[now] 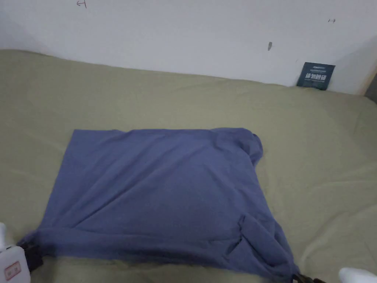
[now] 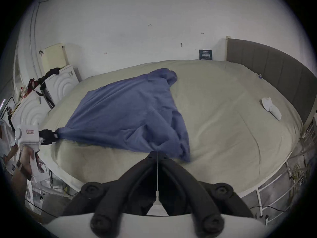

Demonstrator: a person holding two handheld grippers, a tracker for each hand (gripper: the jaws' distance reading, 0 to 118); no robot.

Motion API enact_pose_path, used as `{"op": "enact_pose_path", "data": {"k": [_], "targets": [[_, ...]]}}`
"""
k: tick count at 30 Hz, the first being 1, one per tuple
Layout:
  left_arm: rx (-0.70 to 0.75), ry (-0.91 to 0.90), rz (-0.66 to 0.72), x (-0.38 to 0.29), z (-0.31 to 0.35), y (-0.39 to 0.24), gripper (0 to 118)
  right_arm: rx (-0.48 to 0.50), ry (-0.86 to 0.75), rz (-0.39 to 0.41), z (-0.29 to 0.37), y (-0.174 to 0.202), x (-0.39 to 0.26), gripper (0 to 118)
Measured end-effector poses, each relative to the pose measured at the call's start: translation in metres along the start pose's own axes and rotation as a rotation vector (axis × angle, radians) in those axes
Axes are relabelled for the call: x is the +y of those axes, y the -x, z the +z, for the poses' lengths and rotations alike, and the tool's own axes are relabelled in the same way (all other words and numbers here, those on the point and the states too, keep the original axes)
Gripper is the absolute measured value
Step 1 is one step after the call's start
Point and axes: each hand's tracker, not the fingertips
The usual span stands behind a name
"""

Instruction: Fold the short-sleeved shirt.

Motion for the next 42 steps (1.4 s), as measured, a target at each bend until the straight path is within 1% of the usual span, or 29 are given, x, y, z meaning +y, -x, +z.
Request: {"op": "enact_pose_path", "data": {"k": [1,2,3,4,5,8,9,10,11,12,14,17,20,22,27,31,33,34,35,36,40,42], "targets": [[0.011,0.001,-0.001,0.001,0.0,-0.002,11,0.002,0.01,-0.005,-0.006,-0.004,0.002,65],[0.028,-0.003,-0.021,0.0,0.003,-0.004,11,0.022,0.036,-0.014,-0.015,-0.01,0.003,85],[0.031,-0.01,-0.05,0.0,0.005,-0.005,11,0.032,0.062,-0.026,-0.026,-0.014,0.003,89],[0.026,-0.008,-0.055,0.0,0.004,-0.004,11,0.036,0.058,-0.023,-0.034,-0.017,0.003,87],[0.023,-0.01,-0.055,0.001,0.004,-0.004,11,0.046,0.049,-0.019,-0.043,-0.017,0.002,88],[0.013,-0.012,-0.061,0.001,0.01,-0.003,11,0.022,0.028,0.056,-0.062,-0.01,0.002,87],[0.01,-0.011,-0.069,0.0,0.01,-0.002,11,0.025,0.016,0.068,-0.068,-0.009,0.002,87],[0.008,-0.009,-0.079,-0.001,0.012,-0.001,11,0.024,0.007,0.073,-0.071,-0.008,0.001,86],[0.008,-0.009,-0.087,-0.002,0.012,0.0,11,0.026,-0.004,0.089,-0.077,-0.01,0.0,80],[0.004,-0.014,-0.095,-0.002,0.013,0.0,11,0.026,-0.026,0.115,-0.08,-0.011,-0.001,61],[-0.008,-0.022,-0.107,-0.003,0.012,0.001,11,-0.042,-0.015,0.164,-0.084,-0.008,-0.001,10],[-0.022,-0.036,-0.135,-0.003,0.015,0.002,11,-0.003,-0.014,0.105,-0.081,-0.008,0.002,10],[-0.049,-0.067,-0.145,0.004,0.023,0.002,11,0.006,-0.068,0.103,-0.069,-0.003,0.016,9],[-0.062,-0.086,-0.176,0.014,0.03,0.0,11,0.017,-0.116,0.106,-0.062,0.0,0.03,9],[-0.074,-0.085,-0.283,0.05,0.032,-0.018,11,0.034,-0.148,0.084,-0.07,-0.002,0.08,9],[-0.082,-0.072,-0.331,0.084,0.016,-0.034,11,0.027,-0.127,0.124,-0.104,-0.001,0.125,9],[-0.081,-0.061,-0.375,0.102,0.005,-0.045,11,0.017,-0.103,0.161,-0.127,0.0,0.147,9],[-0.08,-0.055,-0.388,0.11,-0.002,-0.048,11,0.004,-0.093,0.16,-0.138,0.001,0.156,9],[-0.081,-0.029,-0.401,0.119,-0.01,-0.053,11,0.019,-0.087,0.168,-0.145,0.006,0.166,9],[-0.07,-0.02,-0.425,0.126,-0.017,-0.058,11,0.011,-0.068,0.17,-0.156,0.008,0.175,9],[-0.036,0.074,-0.5,0.149,-0.047,-0.076,11,-0.007,-0.009,0.215,-0.2,0.008,0.193,9],[-0.035,0.088,-0.524,0.157,-0.065,-0.083,11,-0.015,0.007,0.243,-0.216,0.011,0.198,10]]}}
